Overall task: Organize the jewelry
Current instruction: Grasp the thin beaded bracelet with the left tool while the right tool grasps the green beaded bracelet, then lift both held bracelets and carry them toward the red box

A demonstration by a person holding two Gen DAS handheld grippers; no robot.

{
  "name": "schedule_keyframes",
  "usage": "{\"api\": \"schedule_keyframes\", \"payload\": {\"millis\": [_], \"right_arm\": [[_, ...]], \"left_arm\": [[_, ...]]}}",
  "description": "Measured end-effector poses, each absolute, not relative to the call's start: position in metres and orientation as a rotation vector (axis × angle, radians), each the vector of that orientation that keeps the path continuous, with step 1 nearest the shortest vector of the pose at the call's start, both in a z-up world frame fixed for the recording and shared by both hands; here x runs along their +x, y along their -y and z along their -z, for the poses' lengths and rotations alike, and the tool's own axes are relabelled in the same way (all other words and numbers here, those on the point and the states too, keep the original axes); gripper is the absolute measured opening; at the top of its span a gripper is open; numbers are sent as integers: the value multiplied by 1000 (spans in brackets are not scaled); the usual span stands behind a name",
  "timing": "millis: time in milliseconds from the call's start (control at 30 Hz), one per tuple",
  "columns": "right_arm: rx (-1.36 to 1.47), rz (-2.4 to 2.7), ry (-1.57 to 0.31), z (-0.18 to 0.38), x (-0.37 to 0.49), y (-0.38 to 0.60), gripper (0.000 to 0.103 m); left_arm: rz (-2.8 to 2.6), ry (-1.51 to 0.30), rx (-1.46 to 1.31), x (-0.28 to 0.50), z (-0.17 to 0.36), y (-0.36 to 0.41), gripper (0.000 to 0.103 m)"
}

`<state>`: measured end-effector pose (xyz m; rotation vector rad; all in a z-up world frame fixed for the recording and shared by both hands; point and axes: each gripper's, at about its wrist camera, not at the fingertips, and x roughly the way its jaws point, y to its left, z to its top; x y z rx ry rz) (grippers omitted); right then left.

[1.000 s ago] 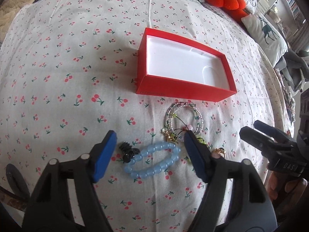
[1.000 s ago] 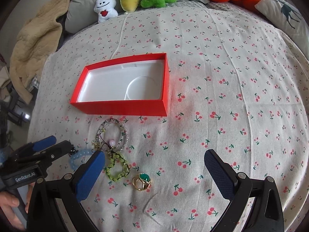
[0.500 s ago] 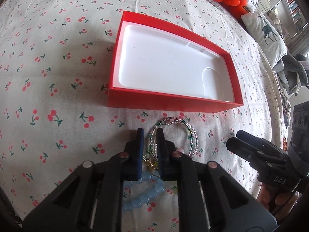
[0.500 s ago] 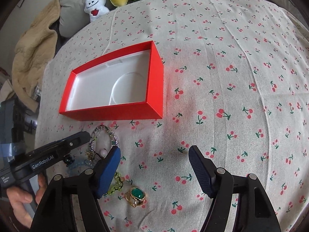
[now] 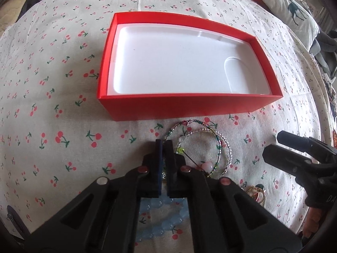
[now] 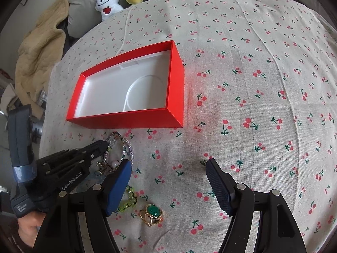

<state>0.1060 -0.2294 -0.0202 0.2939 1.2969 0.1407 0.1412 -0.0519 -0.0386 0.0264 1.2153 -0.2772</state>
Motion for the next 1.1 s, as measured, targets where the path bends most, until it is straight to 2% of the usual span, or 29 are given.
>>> {"api": "schedule_keyframes", "payload": {"millis": [100, 133, 200, 300, 367, 667, 700, 767, 833, 1100], "right_arm": [[306, -154, -1293, 20, 107, 225, 71], [313, -160, -1296, 21, 109, 223, 64], [336, -172, -1299, 24, 111, 221, 62], [350, -191, -1305, 29, 115, 213, 47], [355, -209, -1310, 33, 118, 205, 43], [232, -235, -1319, 51, 125, 171, 38], [197, -225, -1313, 51, 125, 168, 35], [120, -202, -1301, 50, 124, 164, 13], [130, -209, -1297, 51, 125, 166, 6], [186, -261, -1240, 19, 115, 174, 4]], "left_arm": [[256, -1204, 5, 141, 34, 42, 3], [250, -1201, -4, 140, 32, 37, 3], [238, -1200, -25, 138, 30, 24, 3], [218, -1200, -51, 138, 29, 7, 3], [206, -1200, -62, 138, 28, 0, 3], [216, -1213, -46, 137, 38, -9, 4], [217, -1212, -40, 137, 40, -9, 4], [211, -1208, -32, 137, 39, -8, 4], [200, -1204, -28, 137, 37, -7, 4], [202, -1143, -84, 129, 12, -6, 3]]}}
